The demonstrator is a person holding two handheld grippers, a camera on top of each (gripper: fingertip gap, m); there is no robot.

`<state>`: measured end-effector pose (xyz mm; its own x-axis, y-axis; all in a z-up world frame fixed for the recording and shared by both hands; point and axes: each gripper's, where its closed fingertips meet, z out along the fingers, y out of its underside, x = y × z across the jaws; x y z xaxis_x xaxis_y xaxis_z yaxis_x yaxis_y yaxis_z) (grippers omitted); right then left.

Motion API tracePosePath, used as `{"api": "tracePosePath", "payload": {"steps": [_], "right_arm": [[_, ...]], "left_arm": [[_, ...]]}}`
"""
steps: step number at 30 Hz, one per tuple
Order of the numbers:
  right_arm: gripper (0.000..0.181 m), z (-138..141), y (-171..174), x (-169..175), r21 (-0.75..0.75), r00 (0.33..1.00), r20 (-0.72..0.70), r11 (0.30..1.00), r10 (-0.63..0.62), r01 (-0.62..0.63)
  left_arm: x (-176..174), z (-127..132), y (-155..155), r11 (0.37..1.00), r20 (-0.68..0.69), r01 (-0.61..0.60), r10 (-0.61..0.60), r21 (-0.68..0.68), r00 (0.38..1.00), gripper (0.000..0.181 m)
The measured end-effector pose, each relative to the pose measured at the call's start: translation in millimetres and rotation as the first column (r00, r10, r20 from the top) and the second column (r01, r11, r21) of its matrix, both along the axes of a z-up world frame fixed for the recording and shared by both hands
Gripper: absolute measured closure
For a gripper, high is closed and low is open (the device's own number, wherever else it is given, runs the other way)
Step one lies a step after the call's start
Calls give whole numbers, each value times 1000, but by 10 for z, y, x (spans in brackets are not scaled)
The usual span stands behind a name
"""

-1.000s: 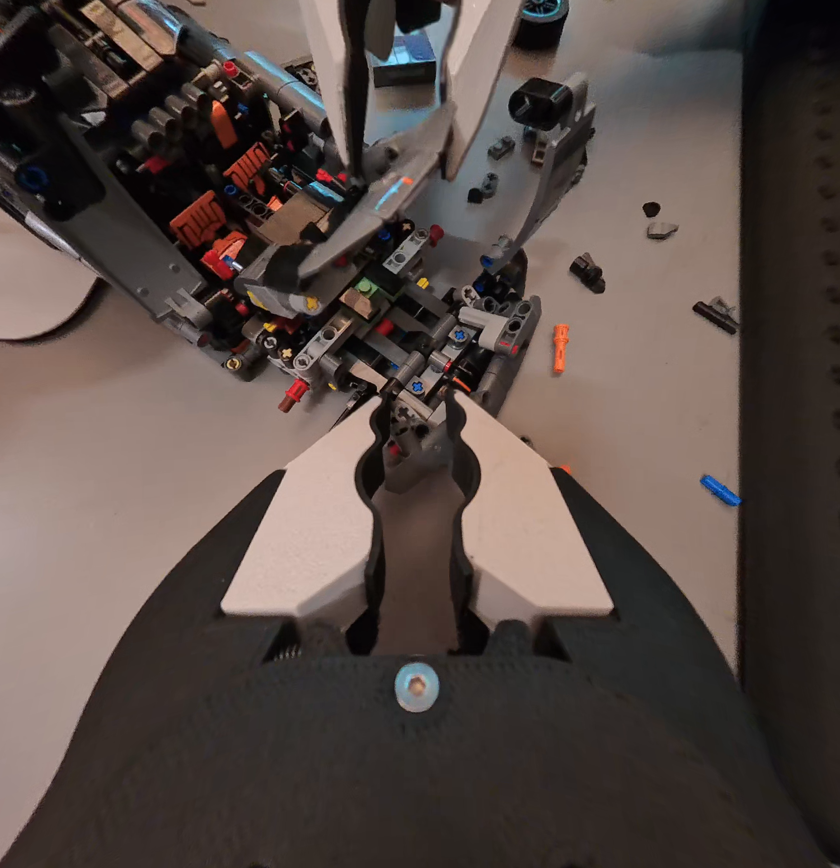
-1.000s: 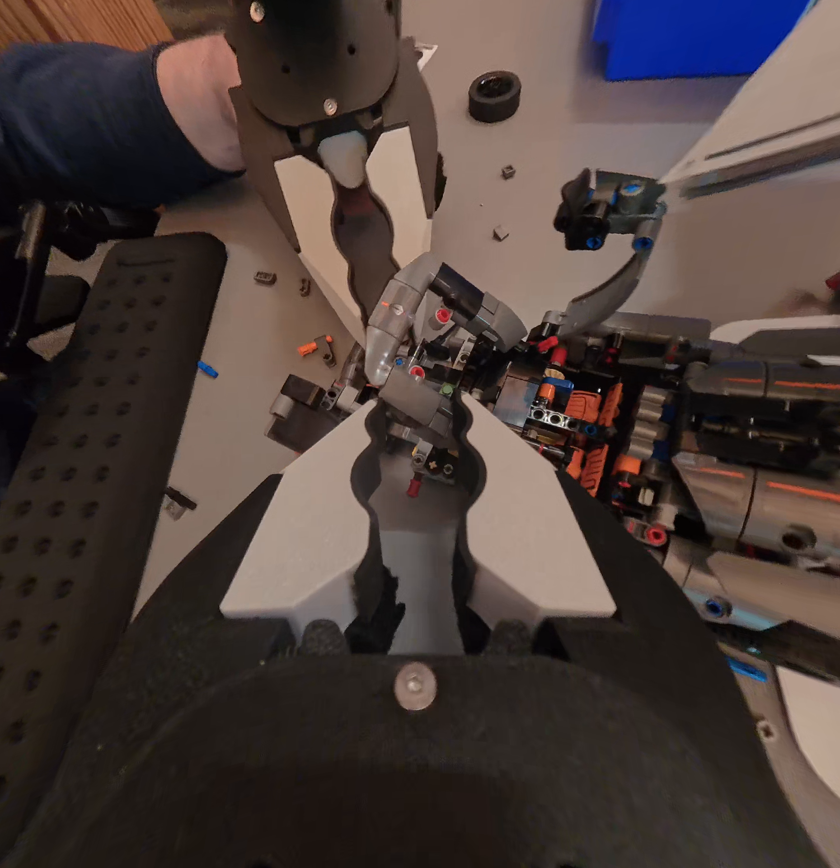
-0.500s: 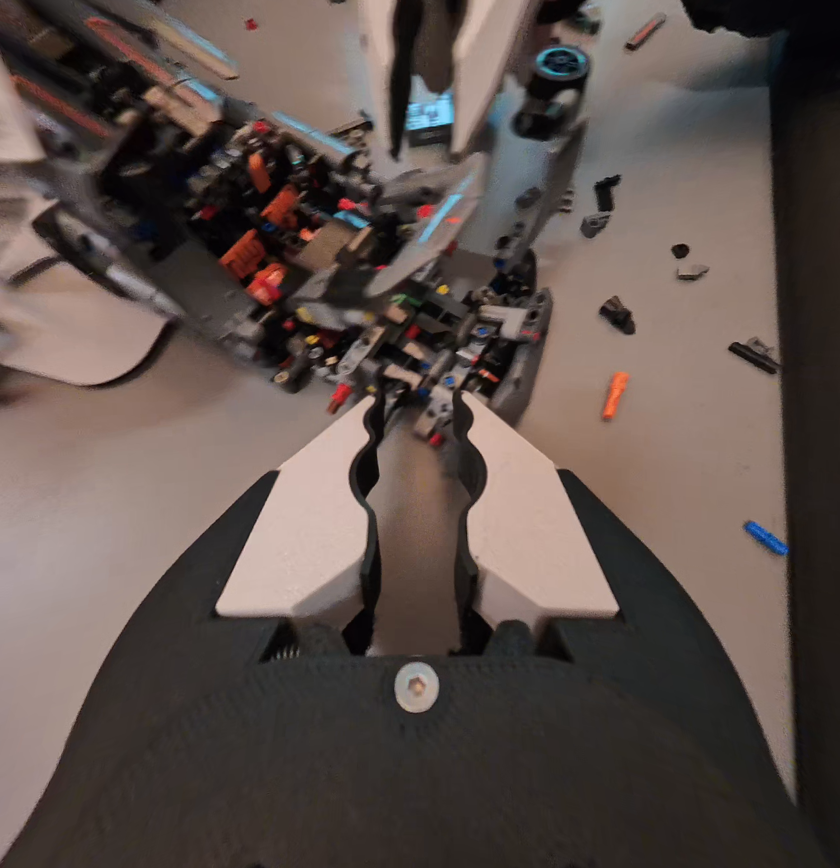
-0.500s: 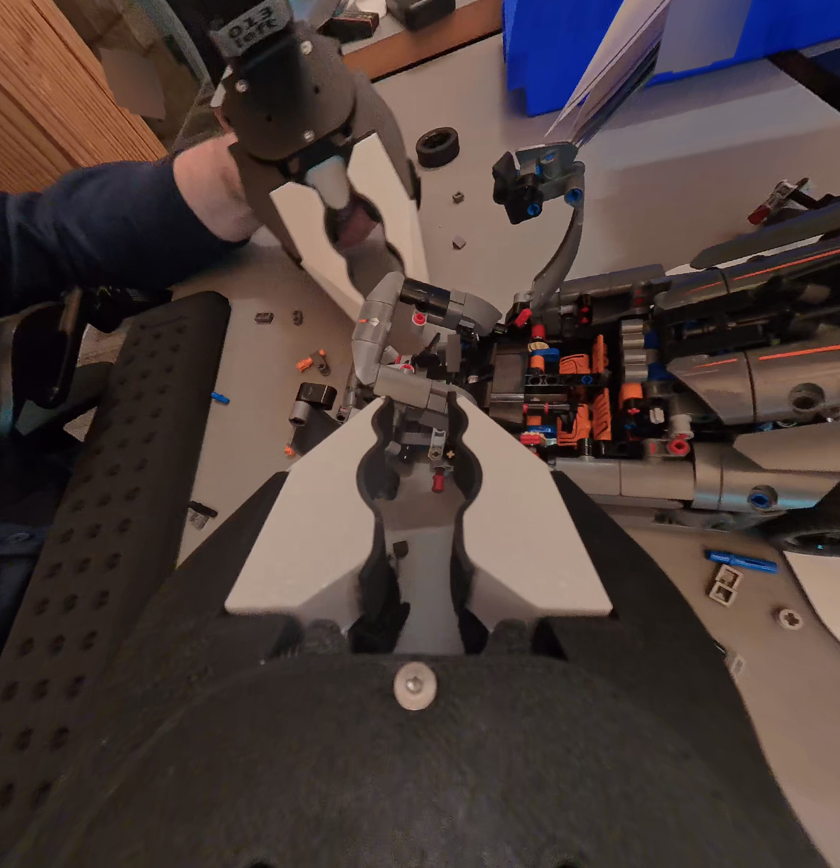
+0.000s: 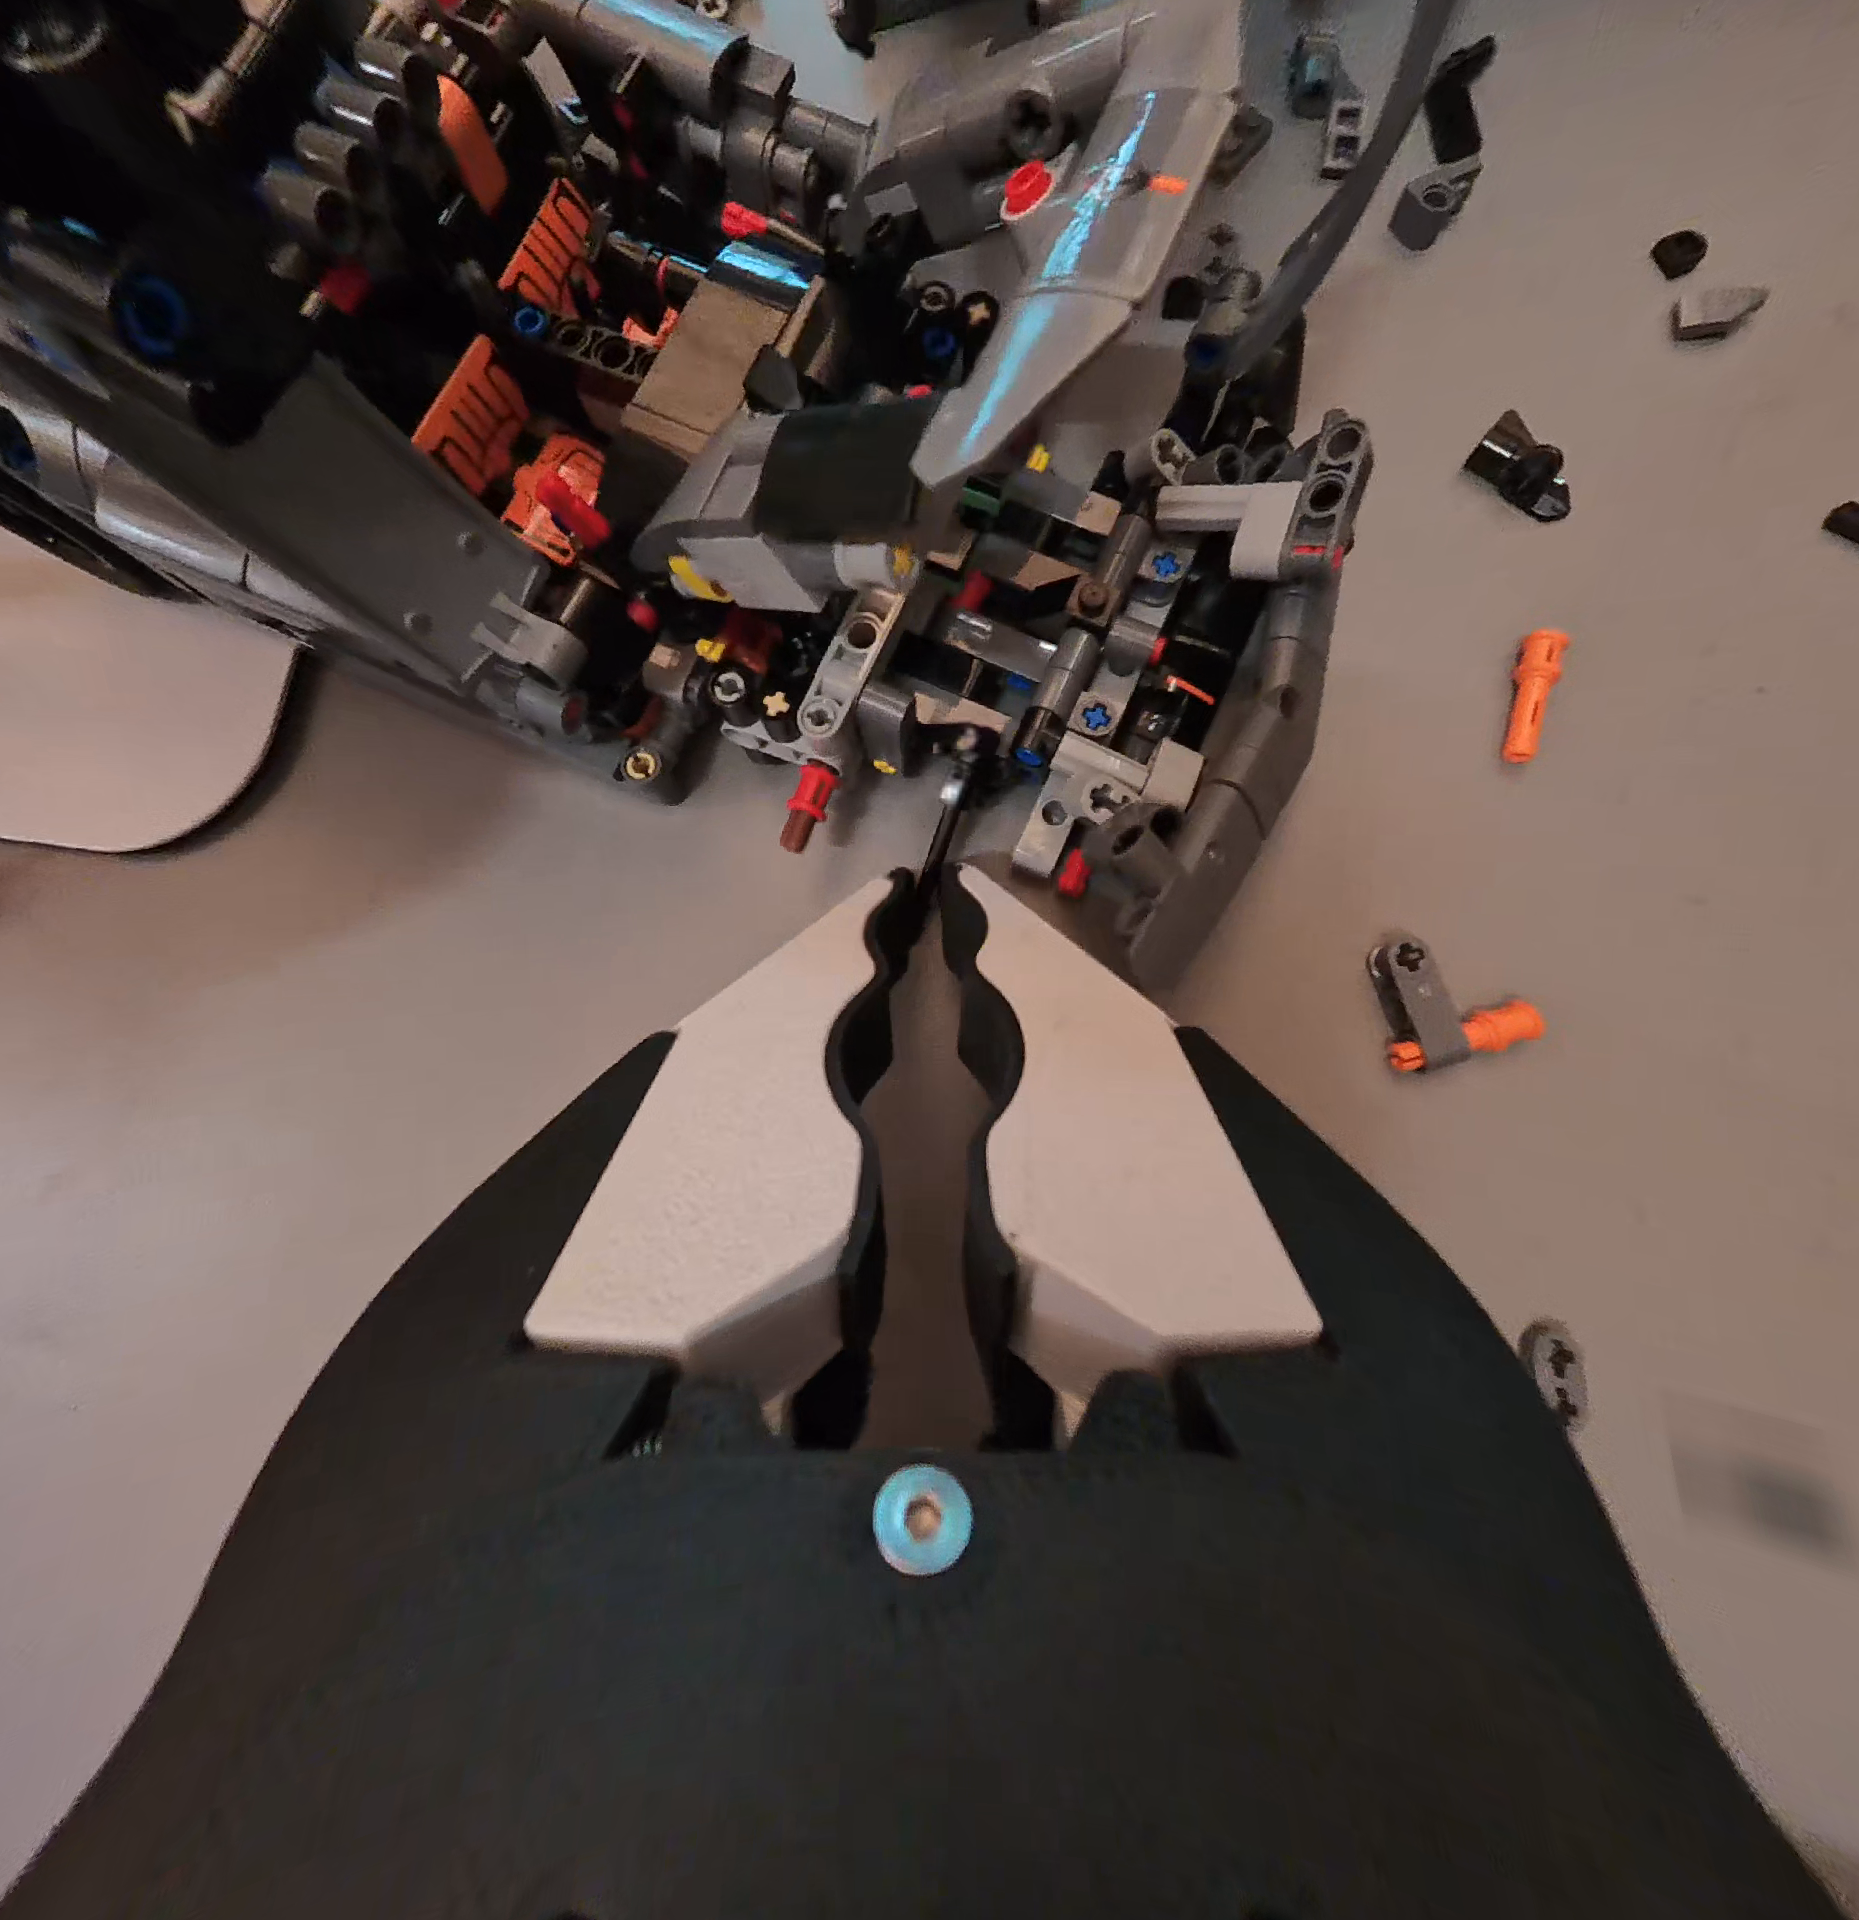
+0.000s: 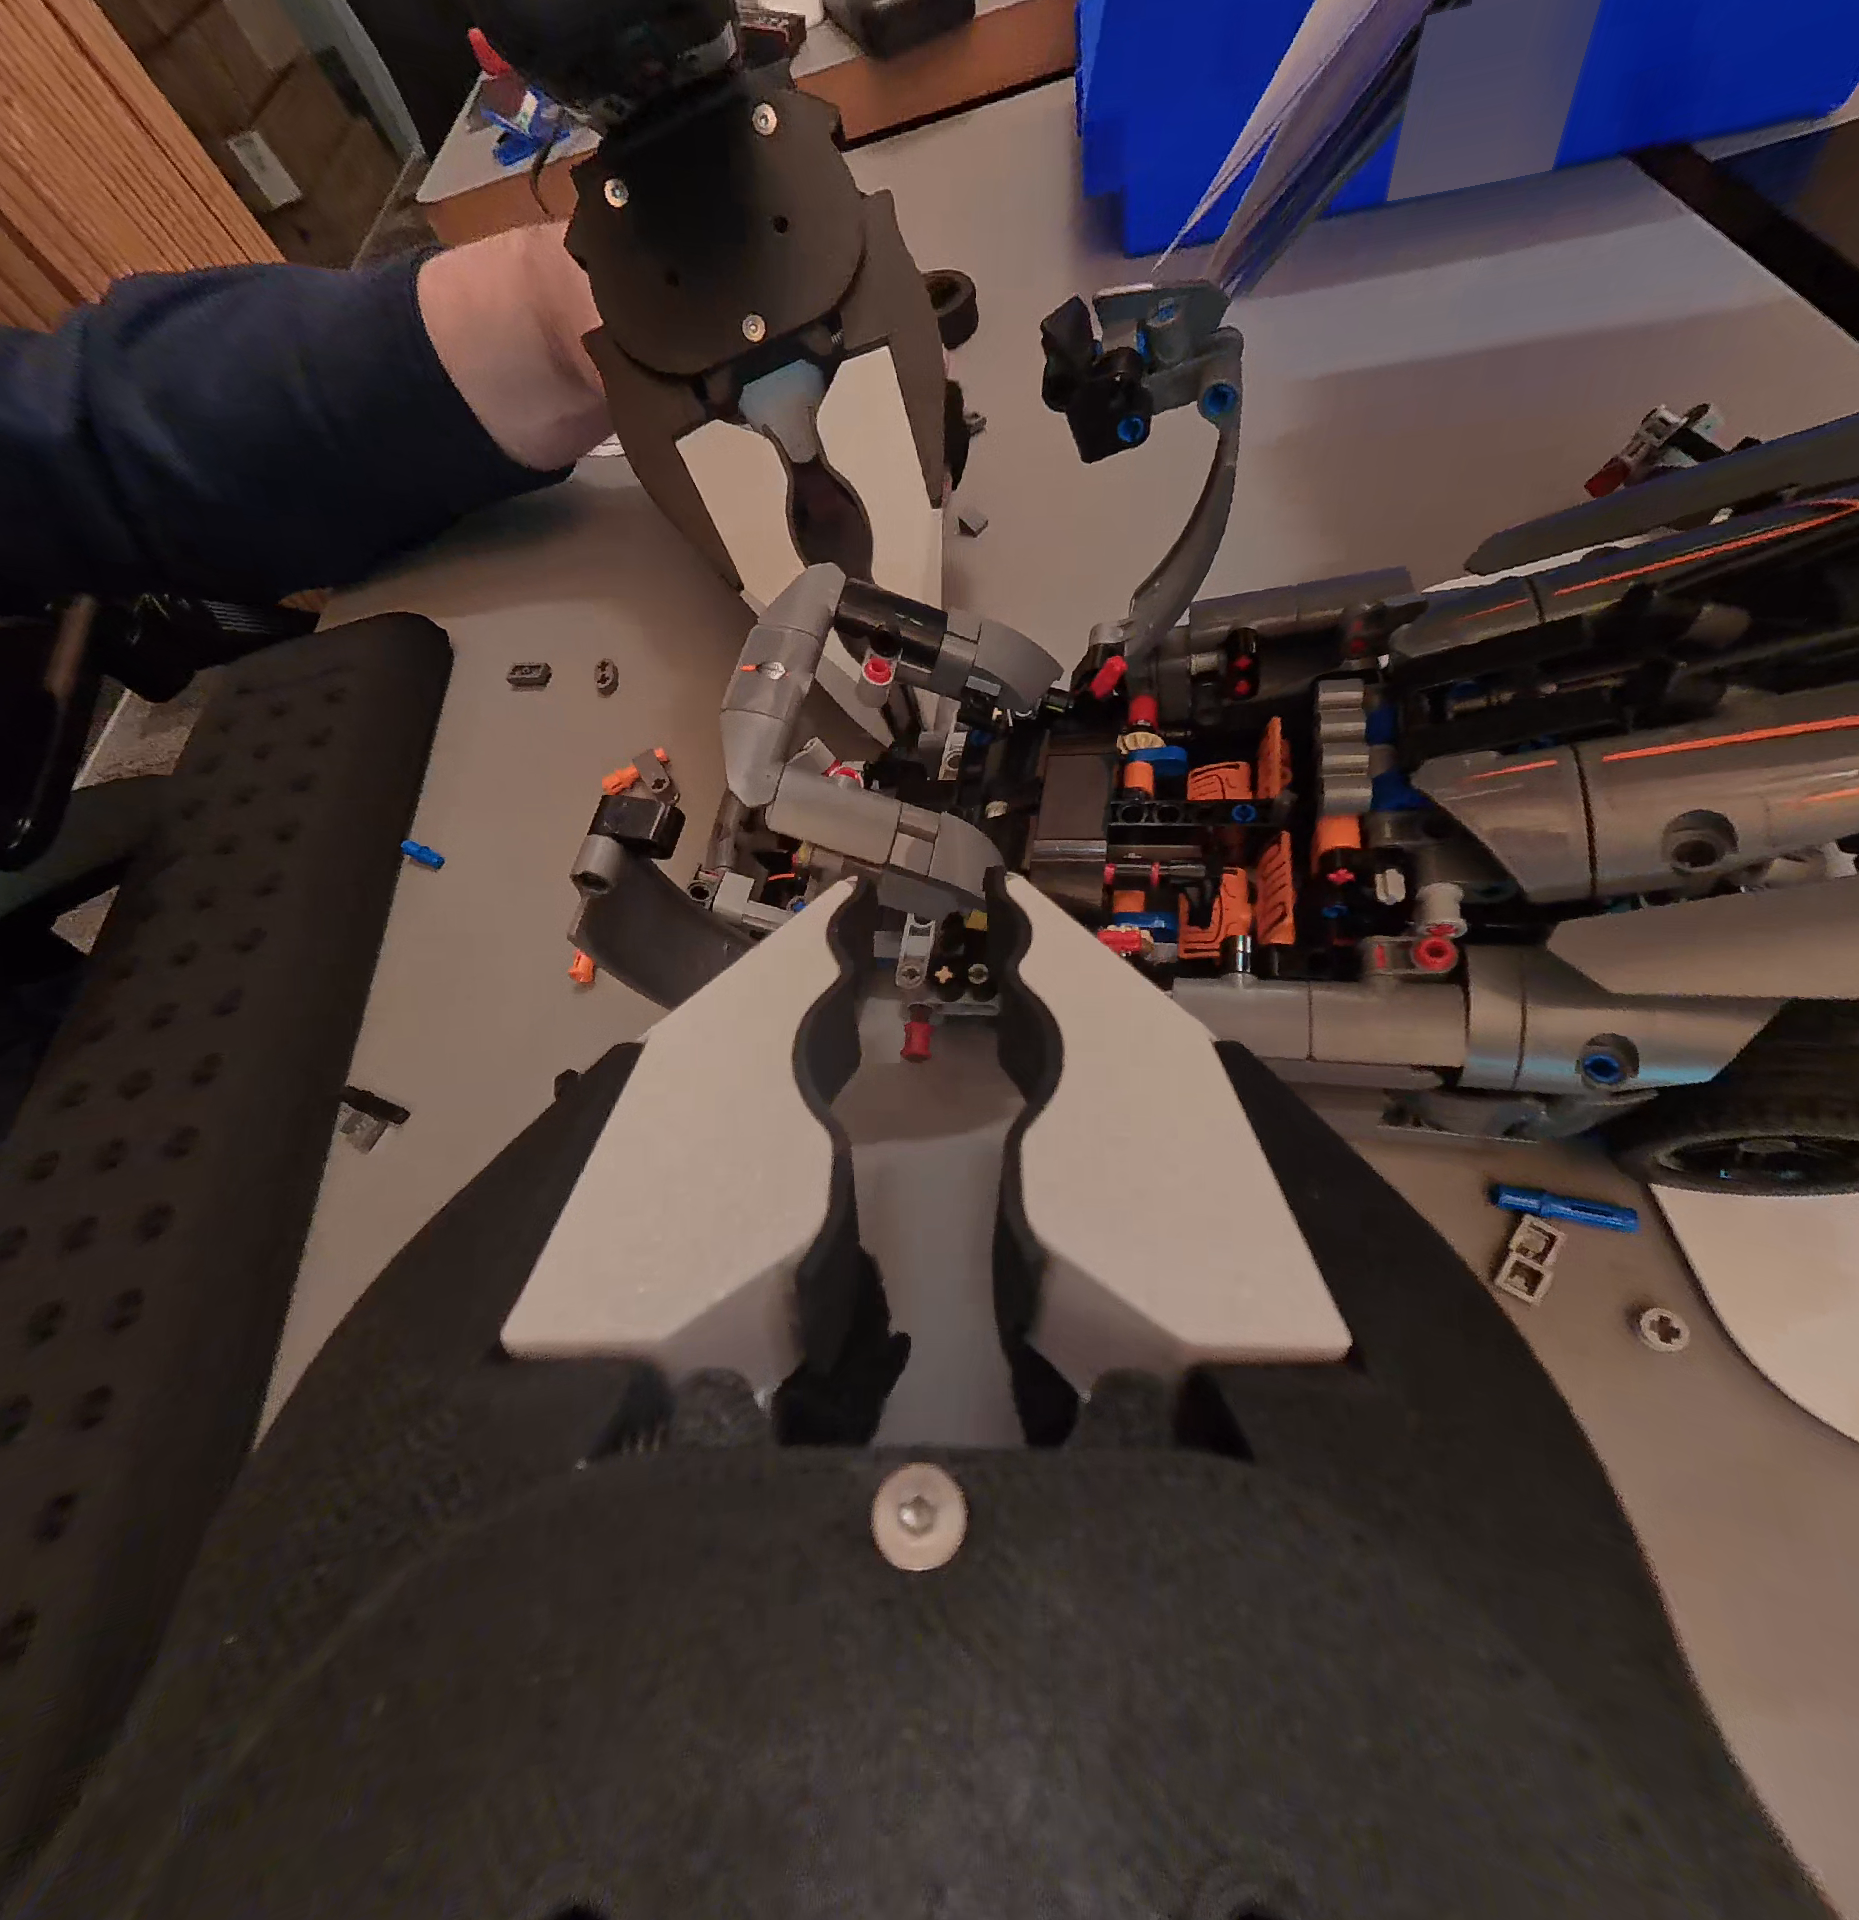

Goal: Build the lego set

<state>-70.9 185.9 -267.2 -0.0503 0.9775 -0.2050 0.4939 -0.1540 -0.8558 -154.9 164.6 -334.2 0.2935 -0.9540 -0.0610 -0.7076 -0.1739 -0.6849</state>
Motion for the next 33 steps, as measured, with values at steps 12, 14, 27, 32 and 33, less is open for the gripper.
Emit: {"api": "tracePosePath", "payload": {"steps": [12,14,27,32,33], "right_arm": [[161,-222,-19,160,52,990,140,998,32,-40],[161,-279,-49,181,69,982,182,996,41,-55],[172,-518,-137,89,66,961,277,997,20,-39],[174,-534,-137,85,67,961,278,998,-4,-16],[174,-522,-129,86,74,962,273,997,-9,-12]], "left_arm": [[-246,-10,-287,996,-80,41,-47,-76,996,181],[-277,-10,-324,996,-96,53,-60,-72,994,181],[-240,116,-213,997,9,14,-14,-70,1000,148],[-147,142,116,995,18,-70,69,72,997,152],[-146,150,161,991,4,-76,76,108,997,154]]}}
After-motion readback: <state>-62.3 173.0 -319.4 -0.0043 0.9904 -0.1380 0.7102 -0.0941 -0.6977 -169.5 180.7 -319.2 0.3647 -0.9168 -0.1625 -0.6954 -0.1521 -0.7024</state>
